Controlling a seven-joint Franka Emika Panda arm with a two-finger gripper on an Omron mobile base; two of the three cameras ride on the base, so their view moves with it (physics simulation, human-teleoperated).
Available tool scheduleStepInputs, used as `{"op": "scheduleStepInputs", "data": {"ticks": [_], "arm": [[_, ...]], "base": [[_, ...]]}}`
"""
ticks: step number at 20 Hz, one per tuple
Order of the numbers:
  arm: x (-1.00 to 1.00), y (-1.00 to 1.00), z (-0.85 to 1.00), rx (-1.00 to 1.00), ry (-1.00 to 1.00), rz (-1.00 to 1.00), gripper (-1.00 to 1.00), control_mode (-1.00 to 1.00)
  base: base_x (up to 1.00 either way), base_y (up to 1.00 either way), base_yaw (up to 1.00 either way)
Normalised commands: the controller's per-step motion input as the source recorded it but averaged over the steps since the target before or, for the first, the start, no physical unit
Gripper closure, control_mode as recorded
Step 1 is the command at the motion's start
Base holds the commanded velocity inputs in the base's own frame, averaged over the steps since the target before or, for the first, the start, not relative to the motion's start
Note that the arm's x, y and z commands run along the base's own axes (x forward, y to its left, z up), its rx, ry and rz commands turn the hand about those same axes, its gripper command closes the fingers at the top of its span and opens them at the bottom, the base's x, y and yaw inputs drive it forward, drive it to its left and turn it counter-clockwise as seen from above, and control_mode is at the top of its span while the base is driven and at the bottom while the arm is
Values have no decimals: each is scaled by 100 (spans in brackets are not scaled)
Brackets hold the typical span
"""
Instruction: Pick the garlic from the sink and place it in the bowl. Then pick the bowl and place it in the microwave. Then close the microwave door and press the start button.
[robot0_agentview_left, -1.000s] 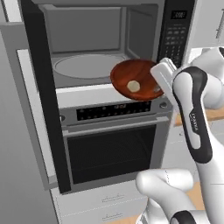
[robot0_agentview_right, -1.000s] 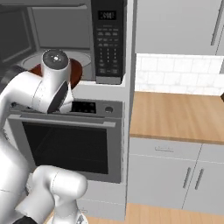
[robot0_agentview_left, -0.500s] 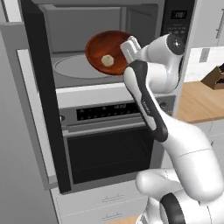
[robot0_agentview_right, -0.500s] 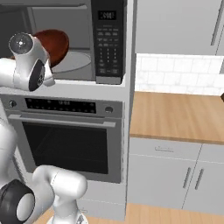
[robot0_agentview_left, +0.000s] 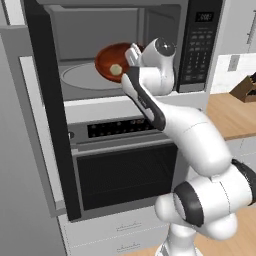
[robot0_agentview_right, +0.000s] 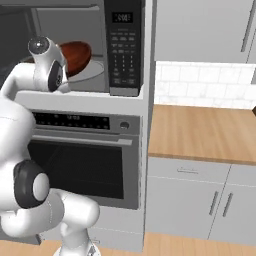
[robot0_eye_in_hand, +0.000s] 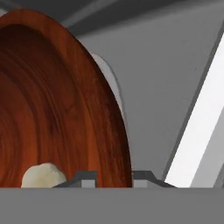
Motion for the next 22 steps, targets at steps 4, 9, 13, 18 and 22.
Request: {"op": "scheduleStepInputs", "data": {"ticks": [4, 9, 13, 18, 22], "arm": [[57, 11, -26, 0, 4, 0, -100, -100], [26, 14, -3, 0, 0, 0, -100, -100], [-53, 3, 20, 0, -15, 1, -100, -100], [-100, -24, 6, 1, -26, 10, -100, -100], [-100, -36, -5, 0, -10, 19, -100, -100]], "base": [[0, 0, 0], [0, 0, 0], [0, 0, 0], [0, 0, 0], [0, 0, 0]]}}
